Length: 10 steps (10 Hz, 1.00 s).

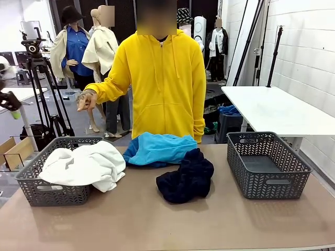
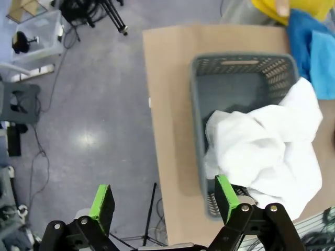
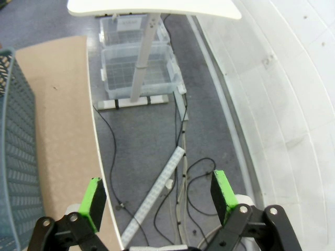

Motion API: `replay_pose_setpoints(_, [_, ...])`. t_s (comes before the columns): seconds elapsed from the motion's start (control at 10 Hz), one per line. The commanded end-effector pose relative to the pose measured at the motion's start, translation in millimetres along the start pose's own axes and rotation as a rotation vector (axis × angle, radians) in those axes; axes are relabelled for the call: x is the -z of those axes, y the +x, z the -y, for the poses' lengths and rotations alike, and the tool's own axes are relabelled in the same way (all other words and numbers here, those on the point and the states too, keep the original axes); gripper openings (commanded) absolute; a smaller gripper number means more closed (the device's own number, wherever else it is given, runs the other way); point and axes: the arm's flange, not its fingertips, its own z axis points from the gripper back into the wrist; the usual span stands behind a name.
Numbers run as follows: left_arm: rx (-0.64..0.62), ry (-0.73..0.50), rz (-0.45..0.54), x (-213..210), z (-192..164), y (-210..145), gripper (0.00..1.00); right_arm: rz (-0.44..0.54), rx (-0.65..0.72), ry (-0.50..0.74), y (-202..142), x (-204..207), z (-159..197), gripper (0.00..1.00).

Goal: Sort the tops and bottoms.
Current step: Sort the clothes according to human instructions, then lift clothes from the center of the table with your right hand.

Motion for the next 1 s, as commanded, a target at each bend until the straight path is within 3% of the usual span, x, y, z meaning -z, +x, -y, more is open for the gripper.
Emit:
replay_pose_setpoints(0.0, [-0.068,-0.085,0.005,2,-30,1,1.0,-0.003,-0.013,0.001,0,0,0,1.0])
replay_pose_setpoints(0.4, [-0.213,-0.099,-0.008,19,-80,-23,1.0,-0.003,-0.013,0.001,0,0,0,1.0])
replay_pose_setpoints(0.9, [-0.229,-0.085,-0.014,24,-88,-28,1.0,-0.003,-0.013,0.001,0,0,0,1.0])
